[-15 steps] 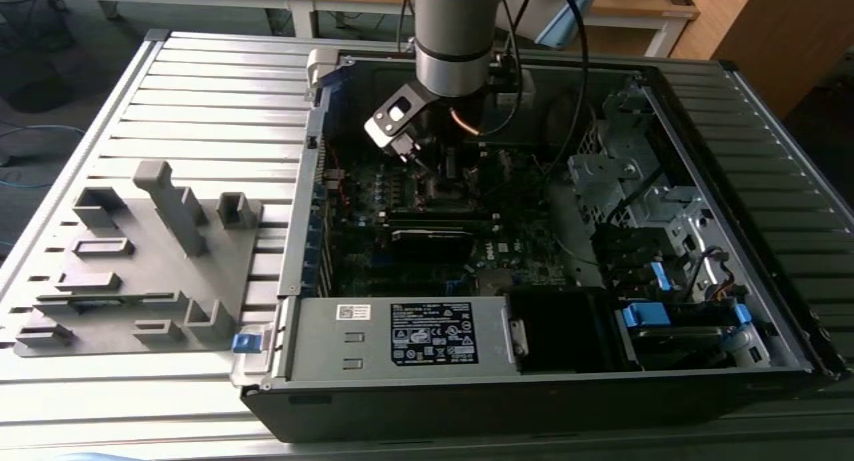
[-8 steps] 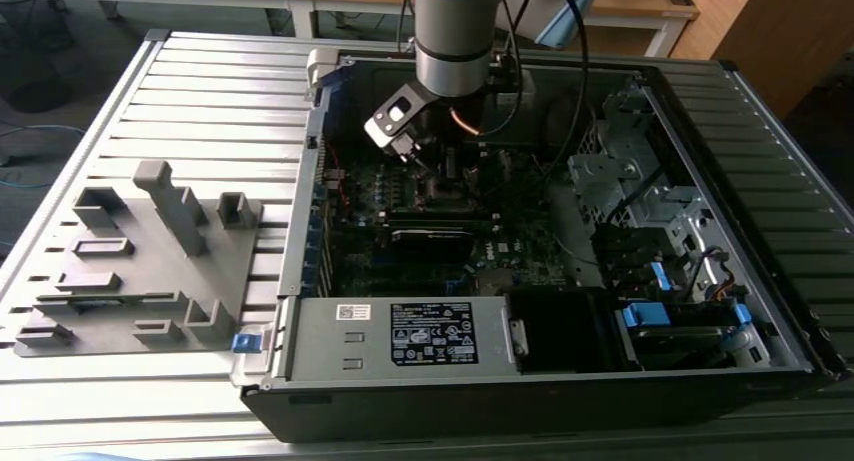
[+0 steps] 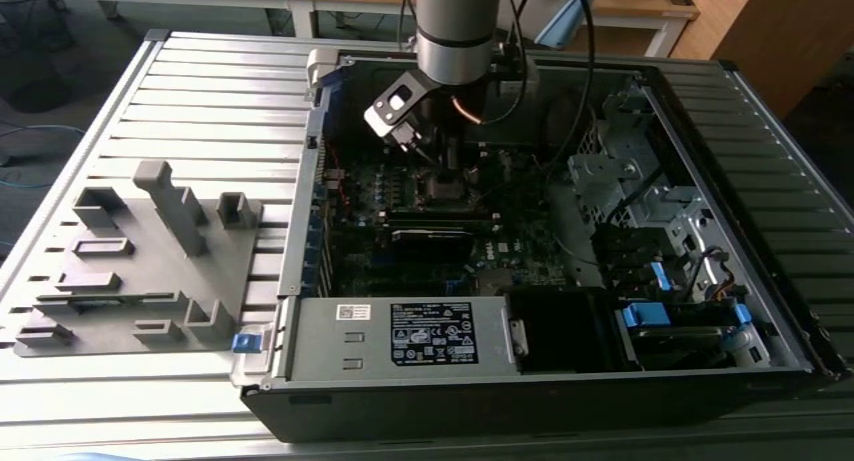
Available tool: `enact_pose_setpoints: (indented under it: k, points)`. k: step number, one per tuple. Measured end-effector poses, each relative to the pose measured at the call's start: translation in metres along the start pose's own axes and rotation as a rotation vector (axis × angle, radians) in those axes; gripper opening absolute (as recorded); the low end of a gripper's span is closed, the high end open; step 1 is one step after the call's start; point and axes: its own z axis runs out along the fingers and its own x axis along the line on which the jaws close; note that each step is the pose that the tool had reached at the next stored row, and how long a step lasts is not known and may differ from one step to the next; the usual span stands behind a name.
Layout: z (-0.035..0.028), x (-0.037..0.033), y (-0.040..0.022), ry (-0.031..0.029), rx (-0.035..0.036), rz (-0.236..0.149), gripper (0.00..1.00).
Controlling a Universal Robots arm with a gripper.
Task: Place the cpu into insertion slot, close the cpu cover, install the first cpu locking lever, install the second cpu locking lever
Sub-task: 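Place the cpu into insertion slot, then close the cpu cover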
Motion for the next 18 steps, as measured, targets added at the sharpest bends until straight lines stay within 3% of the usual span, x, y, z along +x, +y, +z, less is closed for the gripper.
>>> enact_pose_setpoints:
  k: [4, 15, 18]
  points:
    - [-0.0057, 0.0002, 0.0004, 0.0000, 0.0001, 0.000, 0.11]
    - [-0.0057, 0.0001, 0.0018, -0.0001, 0.0001, 0.000, 0.11]
    - [-0.0055, 0.0002, 0.0050, -0.0002, 0.0002, 0.000, 0.11]
